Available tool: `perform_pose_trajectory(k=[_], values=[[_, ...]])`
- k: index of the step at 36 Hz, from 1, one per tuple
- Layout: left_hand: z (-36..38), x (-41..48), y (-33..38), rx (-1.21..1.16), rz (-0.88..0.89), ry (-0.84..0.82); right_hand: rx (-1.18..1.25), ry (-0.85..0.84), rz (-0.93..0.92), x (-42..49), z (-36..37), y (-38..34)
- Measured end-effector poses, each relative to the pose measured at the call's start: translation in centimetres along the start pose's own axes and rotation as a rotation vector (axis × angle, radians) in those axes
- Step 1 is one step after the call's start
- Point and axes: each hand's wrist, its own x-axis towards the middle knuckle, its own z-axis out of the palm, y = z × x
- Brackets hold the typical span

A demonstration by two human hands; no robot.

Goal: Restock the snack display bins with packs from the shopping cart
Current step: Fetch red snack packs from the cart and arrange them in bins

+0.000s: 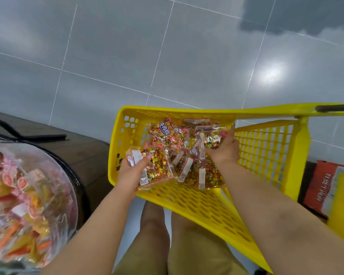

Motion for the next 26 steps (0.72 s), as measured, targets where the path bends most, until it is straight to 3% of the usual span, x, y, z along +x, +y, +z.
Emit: perform_pose_trajectory(k=[5,12,19,26], values=[[0.1,-1.3,0.5,-0.02,0.018,0.012,0.427,-0.102,0.211,-1.7,-0.9,0.1],[-1.3,-4.2,0.7,-0.115,-0.002,0.04,0.52,-0.235,0.25,-5.9,-2.4,-1.8],[-5.5,-8.1,1.4,-0.348,-0.039,0.091,0.511,-0.509,0.06,-11.0,-3.8,-5.9],[-13.3,-11.4,-0.5,-0.421,0.074,0.206,0.575,-0.67,-0.137,-20.0,-2.4,-11.9]])
